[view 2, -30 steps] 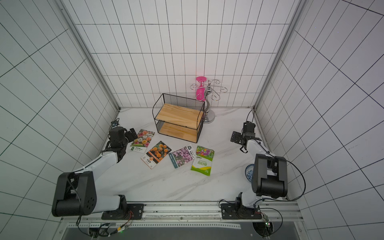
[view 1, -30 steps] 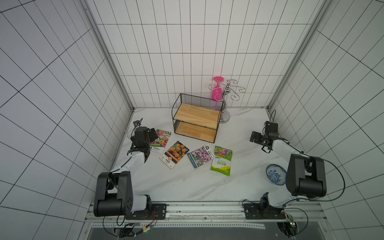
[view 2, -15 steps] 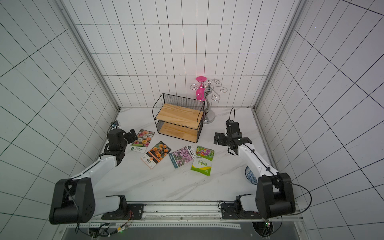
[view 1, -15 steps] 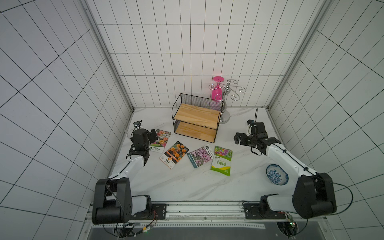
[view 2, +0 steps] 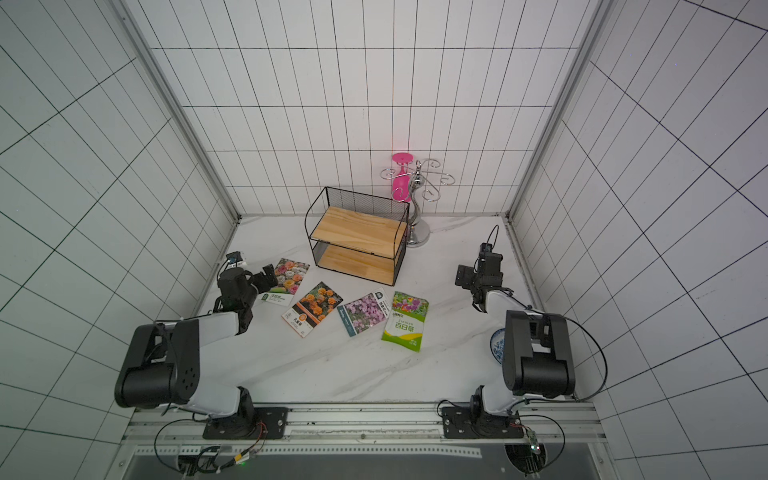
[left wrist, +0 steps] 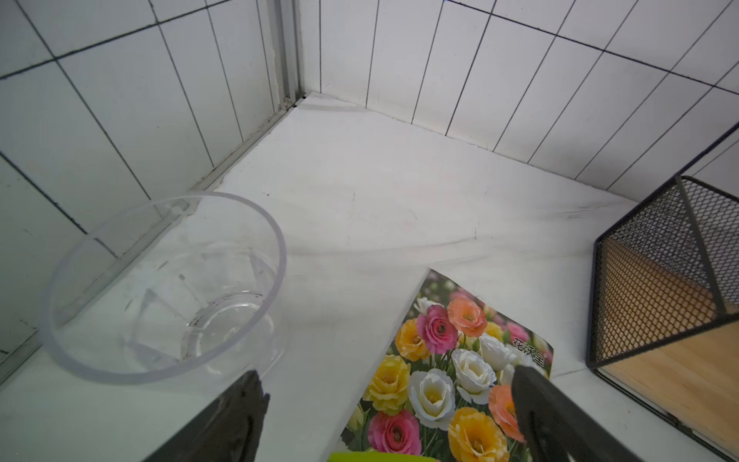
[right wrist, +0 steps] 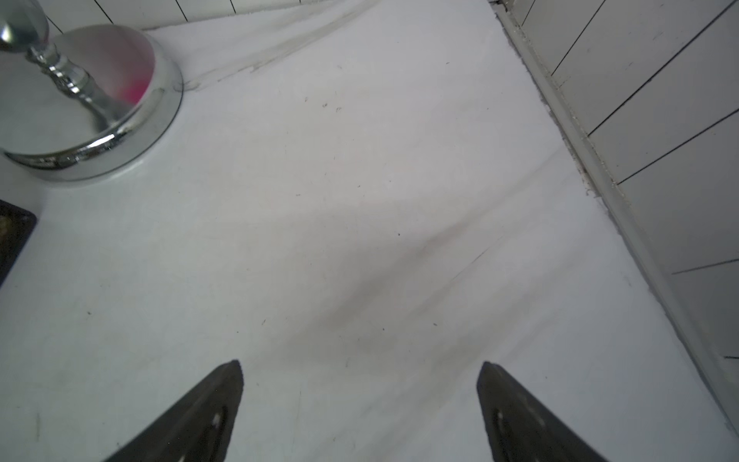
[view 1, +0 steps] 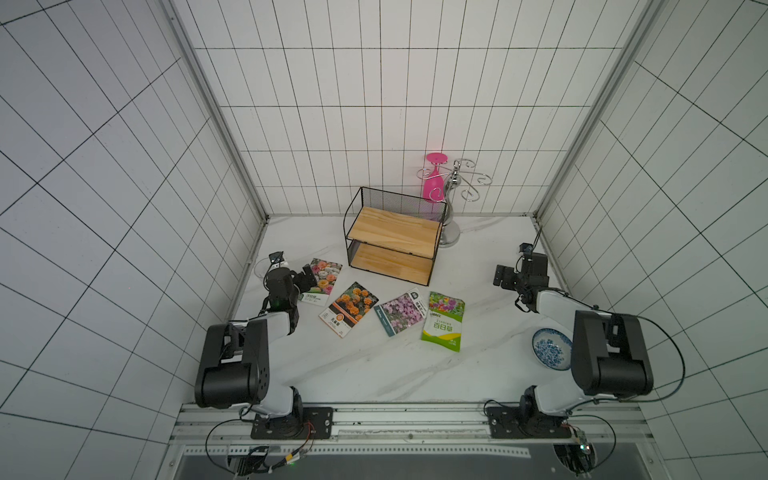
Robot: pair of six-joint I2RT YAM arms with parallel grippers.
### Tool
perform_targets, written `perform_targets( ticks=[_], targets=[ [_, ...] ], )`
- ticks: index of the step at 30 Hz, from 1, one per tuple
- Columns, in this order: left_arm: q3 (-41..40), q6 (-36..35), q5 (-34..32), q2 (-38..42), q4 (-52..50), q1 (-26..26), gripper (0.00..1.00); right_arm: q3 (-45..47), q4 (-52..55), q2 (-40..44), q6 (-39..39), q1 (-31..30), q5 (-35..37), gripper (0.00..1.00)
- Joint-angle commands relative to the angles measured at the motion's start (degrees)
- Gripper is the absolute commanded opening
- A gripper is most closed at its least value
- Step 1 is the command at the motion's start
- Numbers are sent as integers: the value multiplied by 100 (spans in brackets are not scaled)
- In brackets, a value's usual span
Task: Take the seed bag off the shelf
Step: Reset both arms
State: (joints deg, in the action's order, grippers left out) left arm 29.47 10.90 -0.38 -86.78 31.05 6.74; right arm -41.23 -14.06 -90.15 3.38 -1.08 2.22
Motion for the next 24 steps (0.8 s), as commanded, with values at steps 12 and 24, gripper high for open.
perform_targets(
  ticks=[12,24],
  targets=[
    [-493,-543,-70,-386,1764,-349,99,1587,-3005,245,-122,187,189,99],
    [-365,-537,-287,-254,1272,-446,98,1663,-3271,199,-145,183,188,99]
  ],
)
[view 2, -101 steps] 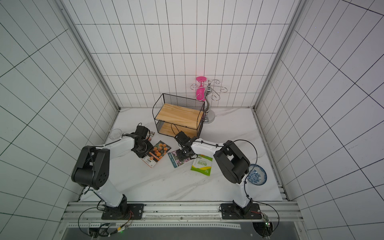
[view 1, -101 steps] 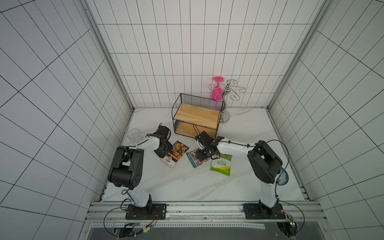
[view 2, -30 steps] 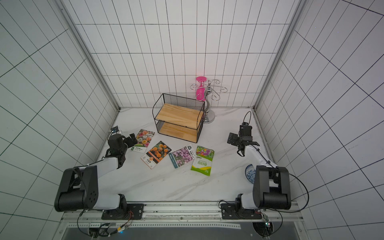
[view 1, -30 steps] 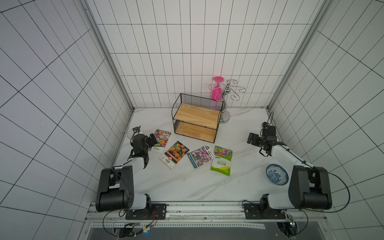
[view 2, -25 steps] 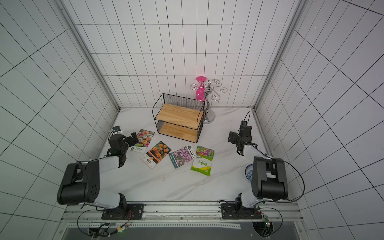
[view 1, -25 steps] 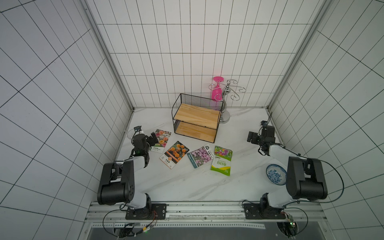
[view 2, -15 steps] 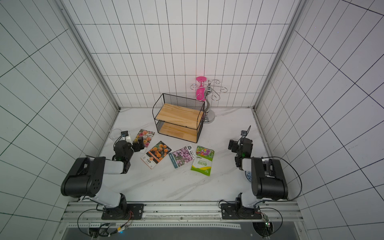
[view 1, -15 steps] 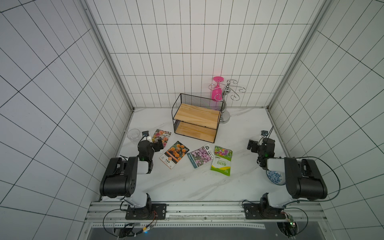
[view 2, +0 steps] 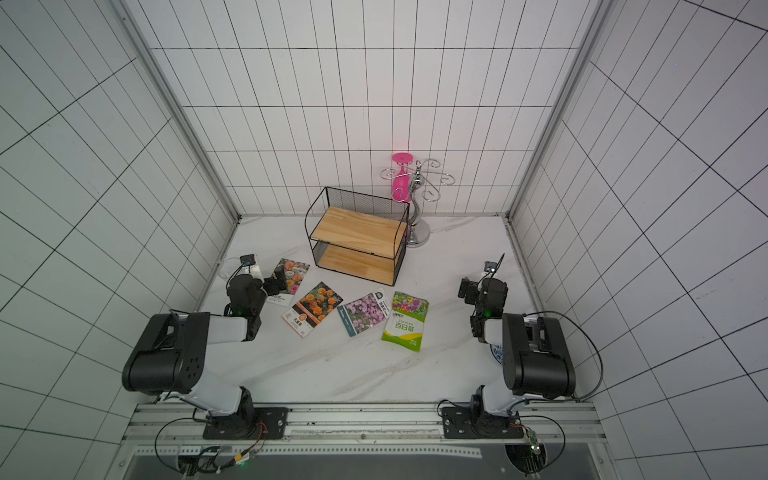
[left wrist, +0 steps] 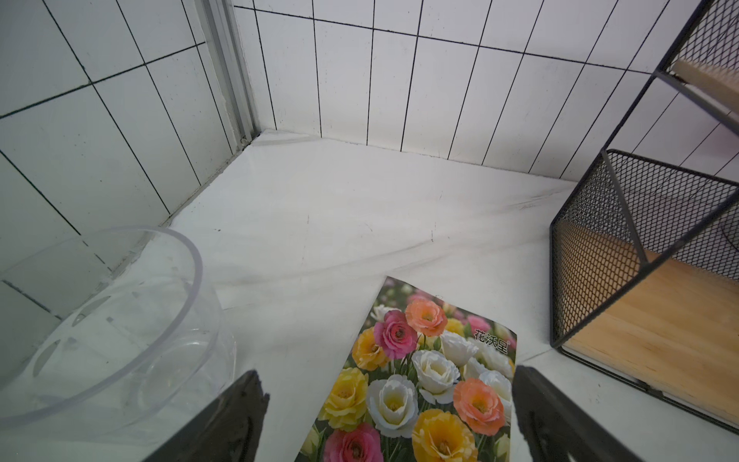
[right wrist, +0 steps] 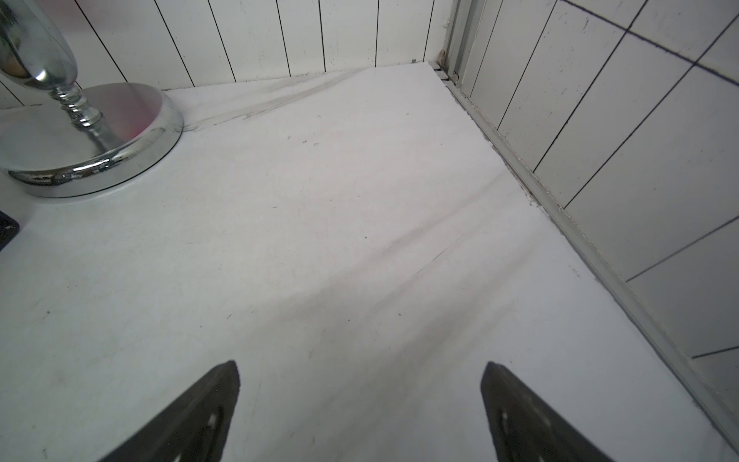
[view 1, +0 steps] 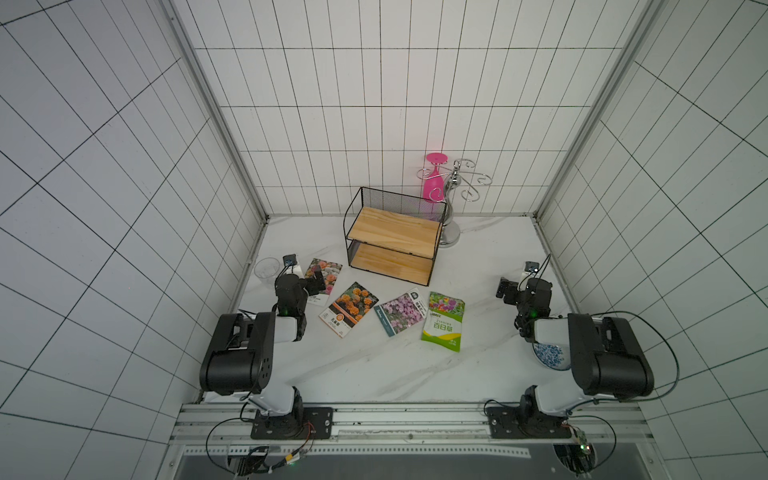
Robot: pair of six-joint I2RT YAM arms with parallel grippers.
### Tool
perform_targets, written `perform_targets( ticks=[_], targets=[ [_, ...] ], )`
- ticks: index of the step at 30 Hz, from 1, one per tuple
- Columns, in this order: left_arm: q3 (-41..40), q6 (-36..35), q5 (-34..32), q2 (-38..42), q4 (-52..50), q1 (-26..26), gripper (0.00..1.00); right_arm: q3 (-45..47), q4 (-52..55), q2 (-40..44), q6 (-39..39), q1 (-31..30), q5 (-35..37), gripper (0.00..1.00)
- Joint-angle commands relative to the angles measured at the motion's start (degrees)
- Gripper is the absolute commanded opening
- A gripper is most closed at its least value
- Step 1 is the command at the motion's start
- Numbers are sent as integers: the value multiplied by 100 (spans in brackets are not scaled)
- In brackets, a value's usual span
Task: Take the seed bag off the shelf
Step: Reset both arms
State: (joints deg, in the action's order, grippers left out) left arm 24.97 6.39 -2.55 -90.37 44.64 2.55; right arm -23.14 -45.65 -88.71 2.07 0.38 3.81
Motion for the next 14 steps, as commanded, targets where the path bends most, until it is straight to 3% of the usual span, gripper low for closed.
perform_targets(
  ticks=[1,14],
  targets=[
    [88,-93,-76,99,-88,-33,98,-147,-115,53,-21,41,23,99],
    [130,-65,-114,85,-144,-33,99,-144,-126,46,-13,41,32,99]
  ],
)
